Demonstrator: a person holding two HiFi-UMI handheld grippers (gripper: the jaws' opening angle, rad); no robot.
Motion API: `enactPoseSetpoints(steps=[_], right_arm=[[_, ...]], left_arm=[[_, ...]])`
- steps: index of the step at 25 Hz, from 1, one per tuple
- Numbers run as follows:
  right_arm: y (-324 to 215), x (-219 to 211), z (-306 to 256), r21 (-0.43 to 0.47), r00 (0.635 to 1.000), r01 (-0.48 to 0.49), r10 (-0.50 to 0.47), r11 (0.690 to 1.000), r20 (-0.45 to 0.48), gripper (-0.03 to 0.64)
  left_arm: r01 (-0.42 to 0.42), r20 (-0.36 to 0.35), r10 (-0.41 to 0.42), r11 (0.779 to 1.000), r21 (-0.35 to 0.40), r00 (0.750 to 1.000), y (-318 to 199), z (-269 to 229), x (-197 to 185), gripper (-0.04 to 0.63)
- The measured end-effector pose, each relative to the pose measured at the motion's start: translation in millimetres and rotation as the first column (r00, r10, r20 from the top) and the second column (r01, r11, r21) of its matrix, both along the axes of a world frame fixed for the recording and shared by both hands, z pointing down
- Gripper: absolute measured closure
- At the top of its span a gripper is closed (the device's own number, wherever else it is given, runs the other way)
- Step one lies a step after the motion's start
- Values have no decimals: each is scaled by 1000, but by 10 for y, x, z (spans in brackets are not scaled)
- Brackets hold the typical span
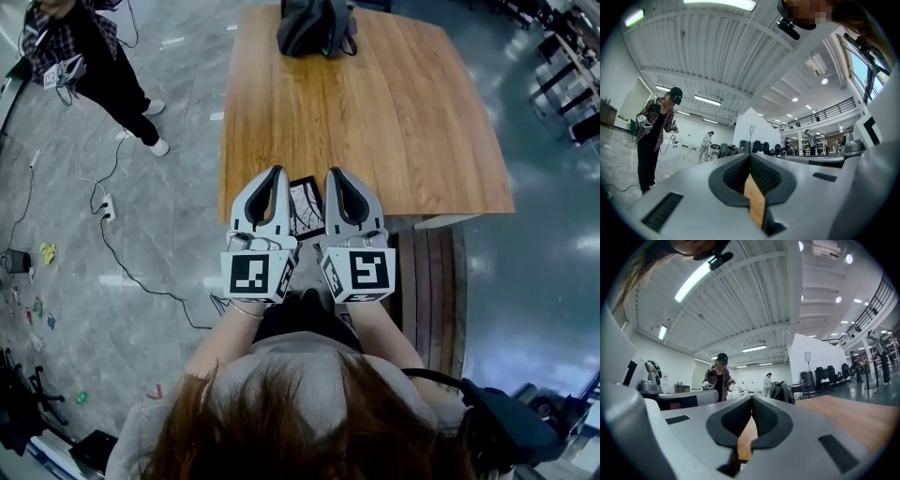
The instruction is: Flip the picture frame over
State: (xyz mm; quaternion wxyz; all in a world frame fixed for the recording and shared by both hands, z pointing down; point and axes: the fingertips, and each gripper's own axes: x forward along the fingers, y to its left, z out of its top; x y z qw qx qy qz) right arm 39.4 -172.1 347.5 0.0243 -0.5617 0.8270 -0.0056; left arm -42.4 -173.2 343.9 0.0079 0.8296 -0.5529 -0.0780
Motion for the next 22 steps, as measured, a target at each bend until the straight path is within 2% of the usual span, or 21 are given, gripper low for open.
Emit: enactPoseSetpoints(steps=[22], right_arm=[[-34,-117,-46,1,999,13,-13,1000,29,601]], left_arm=[[-9,4,9,1000,-5,1000,-13,36,-32,588]])
